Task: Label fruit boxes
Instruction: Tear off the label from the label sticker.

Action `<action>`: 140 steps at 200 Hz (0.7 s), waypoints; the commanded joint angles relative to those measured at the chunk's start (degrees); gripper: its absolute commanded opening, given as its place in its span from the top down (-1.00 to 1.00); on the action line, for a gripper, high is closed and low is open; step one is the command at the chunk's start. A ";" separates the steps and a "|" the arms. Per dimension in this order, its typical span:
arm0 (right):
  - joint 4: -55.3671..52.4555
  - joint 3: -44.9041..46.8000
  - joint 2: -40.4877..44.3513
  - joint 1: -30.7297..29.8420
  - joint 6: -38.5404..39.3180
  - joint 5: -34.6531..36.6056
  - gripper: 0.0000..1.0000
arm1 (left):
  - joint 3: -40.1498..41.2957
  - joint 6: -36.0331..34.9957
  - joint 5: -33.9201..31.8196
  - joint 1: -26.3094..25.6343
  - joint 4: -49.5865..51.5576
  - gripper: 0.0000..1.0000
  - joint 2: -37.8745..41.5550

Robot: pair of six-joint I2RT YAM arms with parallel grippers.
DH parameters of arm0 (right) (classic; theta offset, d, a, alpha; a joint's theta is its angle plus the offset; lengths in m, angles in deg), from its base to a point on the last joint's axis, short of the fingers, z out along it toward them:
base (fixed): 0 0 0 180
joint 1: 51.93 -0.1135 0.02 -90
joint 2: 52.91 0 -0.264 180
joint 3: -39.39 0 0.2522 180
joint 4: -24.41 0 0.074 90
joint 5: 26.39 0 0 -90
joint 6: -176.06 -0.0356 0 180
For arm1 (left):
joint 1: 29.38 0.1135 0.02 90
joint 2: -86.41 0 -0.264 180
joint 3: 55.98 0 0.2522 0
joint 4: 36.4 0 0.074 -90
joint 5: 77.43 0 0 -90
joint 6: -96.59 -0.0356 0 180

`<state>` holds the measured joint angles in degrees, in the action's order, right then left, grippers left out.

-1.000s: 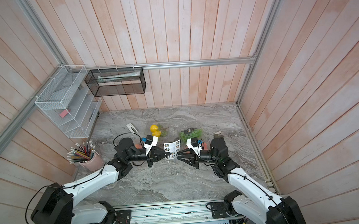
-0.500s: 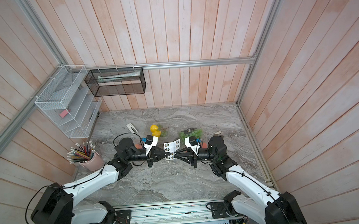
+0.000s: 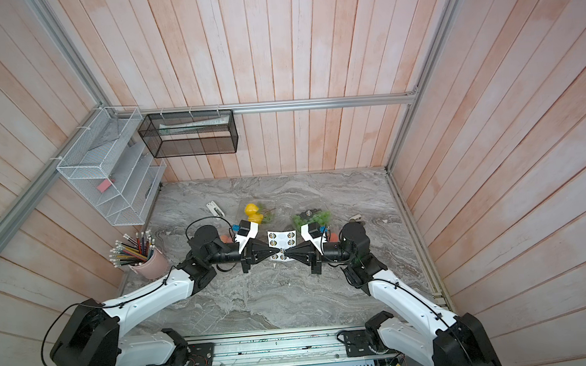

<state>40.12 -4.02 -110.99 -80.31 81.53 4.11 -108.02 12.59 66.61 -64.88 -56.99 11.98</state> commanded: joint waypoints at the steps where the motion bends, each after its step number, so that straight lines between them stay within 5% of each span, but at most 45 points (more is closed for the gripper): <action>1: -1.24 -2.02 0.56 -0.35 1.43 0.22 1.00 | 0.66 -0.20 -3.20 0.01 1.54 1.00 1.22; 86: -5.00 -2.21 0.95 -0.33 3.60 0.47 1.00 | 0.53 0.41 -4.01 0.00 1.08 1.00 1.09; 140: -6.18 -2.31 1.13 -0.27 5.23 3.58 1.00 | 1.54 3.47 -1.11 0.02 -3.21 0.56 1.22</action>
<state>35.49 -4.70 -110.42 -80.31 85.33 6.64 -107.41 14.54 64.75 -65.04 -57.25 12.30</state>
